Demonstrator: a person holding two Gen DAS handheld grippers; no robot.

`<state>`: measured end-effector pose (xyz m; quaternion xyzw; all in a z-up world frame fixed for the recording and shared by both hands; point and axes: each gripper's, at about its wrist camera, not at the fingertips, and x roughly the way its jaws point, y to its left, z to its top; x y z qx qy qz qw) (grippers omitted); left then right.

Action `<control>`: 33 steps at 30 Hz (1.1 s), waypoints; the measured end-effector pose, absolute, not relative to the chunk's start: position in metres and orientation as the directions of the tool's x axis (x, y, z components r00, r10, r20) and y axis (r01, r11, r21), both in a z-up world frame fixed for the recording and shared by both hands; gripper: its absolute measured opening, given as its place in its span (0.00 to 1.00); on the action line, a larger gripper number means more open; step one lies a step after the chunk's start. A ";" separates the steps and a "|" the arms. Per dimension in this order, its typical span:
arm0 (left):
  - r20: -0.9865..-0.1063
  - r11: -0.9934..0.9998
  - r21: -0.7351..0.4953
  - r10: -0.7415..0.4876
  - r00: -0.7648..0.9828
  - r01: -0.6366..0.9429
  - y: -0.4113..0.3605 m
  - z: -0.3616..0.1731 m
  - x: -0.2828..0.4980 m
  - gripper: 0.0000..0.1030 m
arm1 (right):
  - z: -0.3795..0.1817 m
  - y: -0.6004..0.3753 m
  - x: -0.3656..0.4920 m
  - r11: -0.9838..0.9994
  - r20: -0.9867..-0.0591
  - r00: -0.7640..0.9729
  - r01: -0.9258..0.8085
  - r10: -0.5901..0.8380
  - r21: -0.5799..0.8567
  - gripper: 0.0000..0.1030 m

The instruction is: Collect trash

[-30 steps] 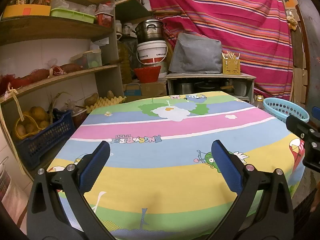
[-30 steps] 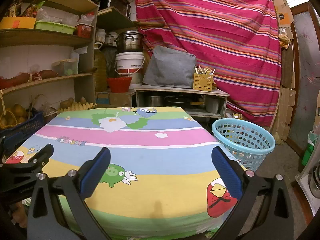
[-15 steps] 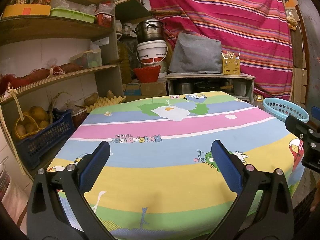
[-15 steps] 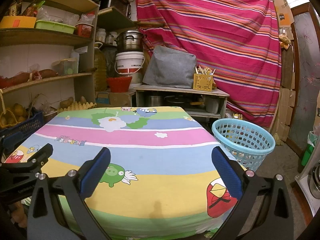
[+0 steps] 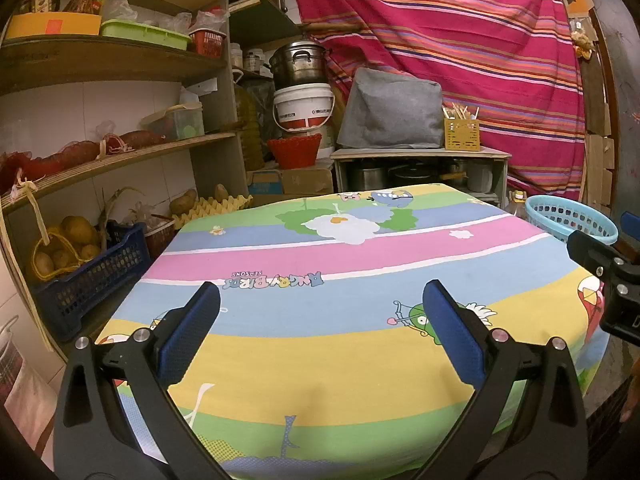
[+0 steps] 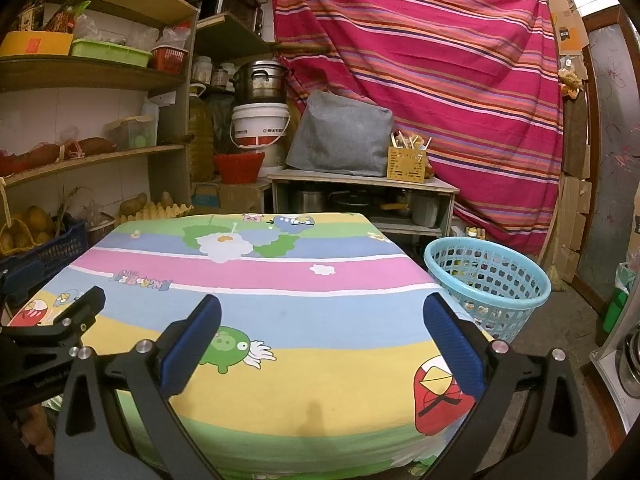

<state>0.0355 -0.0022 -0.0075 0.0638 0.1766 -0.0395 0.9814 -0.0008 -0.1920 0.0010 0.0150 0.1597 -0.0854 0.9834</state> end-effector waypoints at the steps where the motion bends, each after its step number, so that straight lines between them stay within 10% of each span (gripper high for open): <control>1: -0.351 0.989 0.111 -0.055 0.935 0.099 -0.002 -0.008 0.036 0.95 | 0.001 -0.192 -0.001 0.985 -0.317 0.934 0.172 -0.163 0.002 0.96; 33: -0.346 0.988 0.117 -0.052 0.937 0.098 0.000 -0.006 0.034 0.95 | 0.000 -0.193 -0.001 0.985 -0.320 0.934 0.171 -0.162 0.001 0.96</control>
